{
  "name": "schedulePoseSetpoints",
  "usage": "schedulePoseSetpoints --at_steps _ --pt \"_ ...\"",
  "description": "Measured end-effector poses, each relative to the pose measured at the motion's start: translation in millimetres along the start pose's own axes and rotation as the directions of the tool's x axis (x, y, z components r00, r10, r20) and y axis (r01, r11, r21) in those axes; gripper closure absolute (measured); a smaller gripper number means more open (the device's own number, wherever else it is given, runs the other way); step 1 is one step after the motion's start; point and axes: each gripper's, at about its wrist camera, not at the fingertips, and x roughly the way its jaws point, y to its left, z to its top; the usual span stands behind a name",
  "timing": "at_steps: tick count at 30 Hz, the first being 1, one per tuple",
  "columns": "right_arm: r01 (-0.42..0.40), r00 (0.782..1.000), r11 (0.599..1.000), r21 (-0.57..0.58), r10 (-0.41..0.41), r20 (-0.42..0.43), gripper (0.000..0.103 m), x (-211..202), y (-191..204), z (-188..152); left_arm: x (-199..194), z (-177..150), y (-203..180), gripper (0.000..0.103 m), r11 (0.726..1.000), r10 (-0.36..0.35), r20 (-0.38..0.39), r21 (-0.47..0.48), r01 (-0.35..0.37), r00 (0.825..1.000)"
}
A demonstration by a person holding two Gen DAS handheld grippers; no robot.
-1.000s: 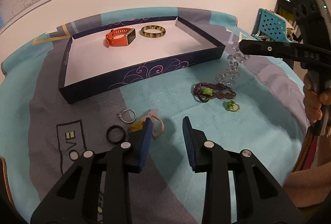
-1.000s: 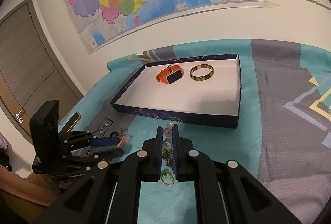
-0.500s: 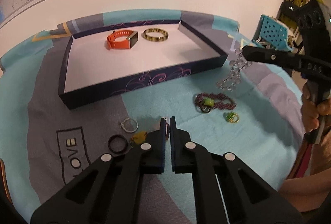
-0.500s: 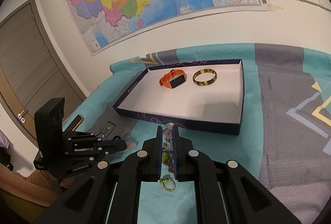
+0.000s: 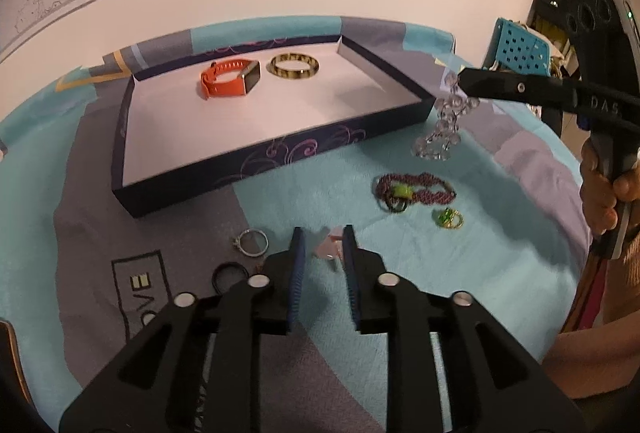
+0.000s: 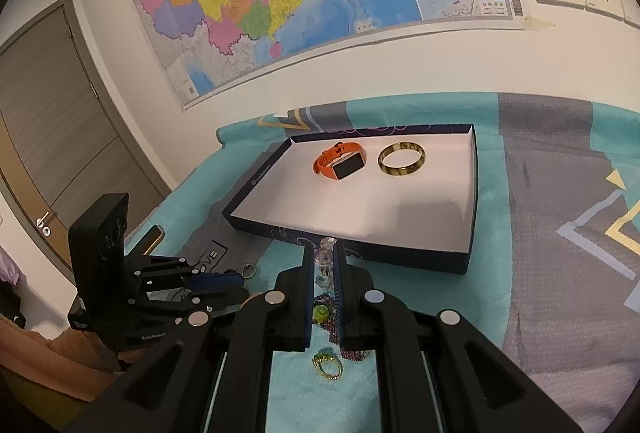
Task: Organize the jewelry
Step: 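Grasp the small pink trinket with the left tool while the right tool holds the crystal bracelet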
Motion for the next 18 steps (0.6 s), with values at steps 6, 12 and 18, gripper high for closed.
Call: schedulePoseSetpoints --at_steps 6,12,18 --pt "-0.004 1.000 1.000 0.006 0.004 -0.011 0.096 2.8 -1.0 -3.2 4.4 -3.9 -6.4 0.068 0.999 0.013 -0.007 0.040 -0.013 1.000" --pt "-0.004 1.000 1.000 0.012 0.005 -0.014 0.096 3.4 -2.3 -4.9 3.7 -8.6 -14.7 0.058 0.998 -0.006 -0.010 0.069 0.006 1.000" --pt "-0.003 1.000 1.000 0.022 0.003 -0.020 0.096 5.3 -3.9 -7.2 14.2 -9.8 -16.1 0.075 0.997 0.011 -0.041 0.071 -0.008 0.999"
